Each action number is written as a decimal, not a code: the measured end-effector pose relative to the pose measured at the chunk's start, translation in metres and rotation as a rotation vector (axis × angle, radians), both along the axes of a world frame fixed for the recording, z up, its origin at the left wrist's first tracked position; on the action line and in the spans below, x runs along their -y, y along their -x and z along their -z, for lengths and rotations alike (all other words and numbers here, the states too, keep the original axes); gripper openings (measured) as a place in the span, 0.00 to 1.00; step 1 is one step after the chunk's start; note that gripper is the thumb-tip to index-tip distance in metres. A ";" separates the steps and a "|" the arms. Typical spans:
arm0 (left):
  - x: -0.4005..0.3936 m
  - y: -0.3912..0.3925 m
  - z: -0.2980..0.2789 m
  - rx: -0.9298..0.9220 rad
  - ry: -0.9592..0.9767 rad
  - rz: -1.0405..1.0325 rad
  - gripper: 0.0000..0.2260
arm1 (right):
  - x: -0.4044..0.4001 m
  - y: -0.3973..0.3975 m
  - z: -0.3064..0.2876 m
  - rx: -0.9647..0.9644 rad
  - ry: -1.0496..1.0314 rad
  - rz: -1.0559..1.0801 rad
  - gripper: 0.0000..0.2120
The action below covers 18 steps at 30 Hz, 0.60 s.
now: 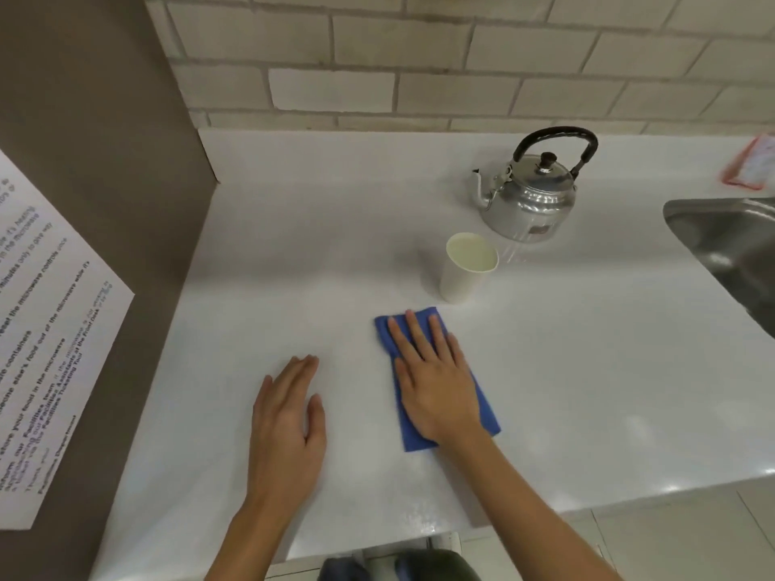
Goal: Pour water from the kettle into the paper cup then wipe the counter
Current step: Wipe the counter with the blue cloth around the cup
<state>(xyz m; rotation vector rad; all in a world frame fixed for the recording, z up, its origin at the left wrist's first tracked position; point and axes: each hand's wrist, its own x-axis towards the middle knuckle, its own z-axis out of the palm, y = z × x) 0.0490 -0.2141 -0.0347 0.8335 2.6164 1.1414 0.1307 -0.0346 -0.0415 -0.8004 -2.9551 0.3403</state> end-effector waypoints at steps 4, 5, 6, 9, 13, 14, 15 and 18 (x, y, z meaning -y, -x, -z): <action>-0.017 -0.013 0.003 0.055 -0.035 0.040 0.20 | 0.045 -0.070 0.014 -0.004 0.045 -0.288 0.24; -0.019 -0.016 0.003 0.067 -0.046 0.046 0.20 | 0.030 -0.092 0.012 -0.008 0.031 -0.284 0.24; -0.021 -0.018 0.003 0.070 -0.051 0.053 0.21 | 0.008 -0.108 0.011 -0.021 -0.008 -0.245 0.24; -0.027 -0.024 0.004 0.040 -0.012 0.091 0.21 | -0.062 -0.109 -0.001 0.034 -0.010 0.043 0.25; -0.033 -0.027 0.004 -0.001 0.019 0.080 0.21 | -0.028 -0.082 0.005 0.042 -0.054 0.032 0.25; -0.034 -0.027 0.004 -0.001 0.020 0.073 0.21 | -0.011 -0.097 0.010 0.027 -0.026 -0.077 0.25; -0.034 -0.026 0.004 0.003 0.022 0.067 0.21 | -0.005 -0.119 0.012 0.020 -0.005 -0.139 0.24; -0.034 -0.025 0.005 0.011 0.021 0.059 0.21 | -0.061 -0.163 0.008 0.018 -0.031 -0.012 0.24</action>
